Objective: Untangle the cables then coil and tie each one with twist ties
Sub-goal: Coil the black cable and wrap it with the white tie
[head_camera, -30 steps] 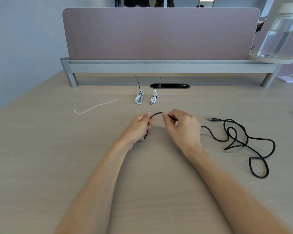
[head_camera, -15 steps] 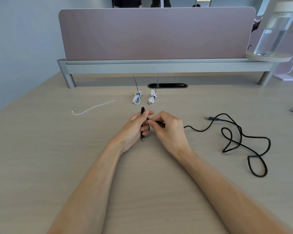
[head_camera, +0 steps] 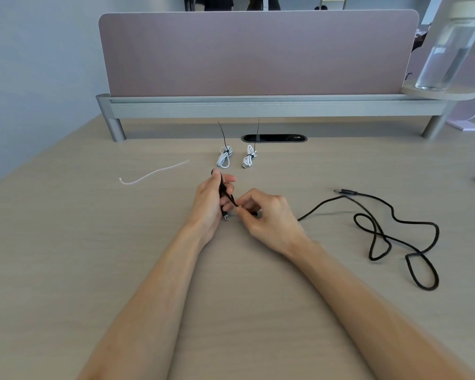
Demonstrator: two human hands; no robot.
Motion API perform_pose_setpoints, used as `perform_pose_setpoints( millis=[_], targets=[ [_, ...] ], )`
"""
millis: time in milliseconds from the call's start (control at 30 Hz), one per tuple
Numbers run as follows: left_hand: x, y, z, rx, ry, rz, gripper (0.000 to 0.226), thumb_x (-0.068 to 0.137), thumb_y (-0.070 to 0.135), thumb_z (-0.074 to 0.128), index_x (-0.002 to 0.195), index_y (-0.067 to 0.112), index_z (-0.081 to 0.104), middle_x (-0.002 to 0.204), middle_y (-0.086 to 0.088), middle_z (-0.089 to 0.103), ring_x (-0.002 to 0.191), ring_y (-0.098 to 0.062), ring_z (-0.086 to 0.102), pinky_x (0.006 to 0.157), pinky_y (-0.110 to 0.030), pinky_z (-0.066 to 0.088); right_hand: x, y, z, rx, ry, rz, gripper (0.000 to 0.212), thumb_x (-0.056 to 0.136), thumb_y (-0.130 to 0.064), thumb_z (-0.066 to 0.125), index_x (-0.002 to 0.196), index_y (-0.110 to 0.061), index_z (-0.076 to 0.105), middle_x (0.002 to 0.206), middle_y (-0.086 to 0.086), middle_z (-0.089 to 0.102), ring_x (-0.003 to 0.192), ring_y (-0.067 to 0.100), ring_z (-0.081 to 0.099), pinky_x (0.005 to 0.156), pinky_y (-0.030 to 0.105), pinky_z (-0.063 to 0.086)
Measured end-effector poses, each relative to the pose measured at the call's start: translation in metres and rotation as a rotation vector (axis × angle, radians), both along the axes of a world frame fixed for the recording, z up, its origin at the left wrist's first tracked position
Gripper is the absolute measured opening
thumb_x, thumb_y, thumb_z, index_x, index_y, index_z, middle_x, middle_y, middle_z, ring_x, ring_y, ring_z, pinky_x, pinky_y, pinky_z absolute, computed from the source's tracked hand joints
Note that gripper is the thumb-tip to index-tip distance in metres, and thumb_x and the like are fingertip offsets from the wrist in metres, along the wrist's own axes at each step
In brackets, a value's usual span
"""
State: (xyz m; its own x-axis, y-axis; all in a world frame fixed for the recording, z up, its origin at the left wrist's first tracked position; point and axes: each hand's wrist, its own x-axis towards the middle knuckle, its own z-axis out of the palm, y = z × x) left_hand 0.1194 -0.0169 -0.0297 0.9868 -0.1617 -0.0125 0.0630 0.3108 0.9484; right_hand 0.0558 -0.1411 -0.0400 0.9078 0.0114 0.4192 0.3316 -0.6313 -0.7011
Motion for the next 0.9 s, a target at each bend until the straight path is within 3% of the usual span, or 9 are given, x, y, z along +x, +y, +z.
perform_pose_setpoints(
  millis=[100,233,300,367,467,567,667,800,900],
  targets=[
    [0.004,0.002,0.002,-0.105,0.040,0.089,0.040,0.105,0.033,0.030,0.079,0.015,0.055,0.048,0.008,0.042,0.048,-0.009,0.029,0.053,-0.024,0.026,0.002,0.001,-0.003,-0.024,0.046,0.062,0.006,0.090,-0.024,0.064,0.089,-0.019,0.067,0.061,-0.008,0.062,0.058,0.010,0.054,0.060,0.028,0.047],
    [0.006,0.006,0.005,-0.313,0.048,0.118,0.036,0.106,0.031,0.029,0.079,0.016,0.049,0.044,0.010,0.031,0.054,-0.010,0.040,0.056,-0.022,0.035,0.003,0.002,-0.003,-0.054,0.040,0.119,0.011,0.093,-0.019,0.060,0.096,-0.018,0.070,0.059,-0.005,0.057,0.056,0.013,0.045,0.056,0.021,0.038],
    [0.004,0.009,0.005,-0.412,0.070,0.072,0.036,0.106,0.031,0.029,0.078,0.017,0.047,0.044,0.010,0.028,0.049,-0.009,0.042,0.050,-0.020,0.041,0.003,0.001,-0.004,-0.084,0.031,0.125,0.013,0.094,-0.020,0.058,0.097,-0.018,0.071,0.063,0.001,0.060,0.057,0.015,0.046,0.058,0.023,0.039],
    [0.004,0.013,0.007,-0.439,0.123,0.025,0.036,0.105,0.032,0.030,0.076,0.017,0.045,0.045,0.010,0.026,0.037,-0.006,0.028,0.036,-0.018,0.030,0.003,-0.001,-0.004,-0.104,0.031,0.123,0.013,0.094,-0.022,0.059,0.091,-0.017,0.071,0.064,-0.003,0.060,0.058,0.011,0.047,0.056,0.018,0.038],
    [0.003,0.015,0.009,-0.159,0.120,0.036,0.035,0.106,0.032,0.029,0.077,0.019,0.044,0.048,0.009,0.027,0.033,-0.004,0.017,0.031,-0.017,0.013,0.005,-0.009,-0.003,-0.184,0.020,0.094,0.016,0.092,-0.025,0.061,0.080,-0.017,0.068,0.064,-0.011,0.057,0.061,0.005,0.049,0.059,0.021,0.041],
    [-0.003,0.012,0.006,0.300,-0.019,0.009,0.034,0.105,0.029,0.030,0.081,0.015,0.050,0.056,0.004,0.042,0.031,-0.005,0.021,0.035,-0.013,0.015,0.008,-0.022,-0.001,-0.301,-0.065,0.050,0.015,0.093,-0.025,0.059,0.083,-0.018,0.068,0.074,-0.009,0.060,0.068,0.006,0.053,0.067,0.033,0.048],
    [-0.007,0.009,0.005,0.649,-0.137,-0.146,0.038,0.105,0.030,0.030,0.086,0.015,0.060,0.073,0.000,0.070,0.033,-0.009,0.024,0.036,-0.015,0.020,0.007,-0.032,0.003,-0.380,-0.144,-0.072,0.016,0.093,-0.027,0.058,0.086,-0.019,0.069,0.078,-0.006,0.062,0.076,0.018,0.058,0.063,0.037,0.049],
    [-0.010,0.009,0.013,0.768,-0.086,-0.388,0.044,0.104,0.031,0.032,0.094,0.005,0.065,0.071,-0.006,0.073,0.039,-0.012,0.017,0.037,-0.018,0.014,0.009,-0.044,0.006,-0.401,-0.114,-0.315,0.020,0.093,-0.036,0.058,0.086,-0.020,0.068,0.083,-0.007,0.064,0.081,0.020,0.059,0.059,0.031,0.041],
    [-0.014,0.011,0.017,0.796,-0.061,-0.482,0.039,0.103,0.035,0.033,0.085,0.013,0.059,0.050,0.007,0.046,0.041,-0.009,0.016,0.038,-0.018,0.013,0.012,-0.042,0.006,-0.302,-0.045,-0.417,0.022,0.091,-0.040,0.059,0.083,-0.023,0.069,0.082,-0.008,0.067,0.079,0.021,0.061,0.063,0.032,0.045]
  ],
)
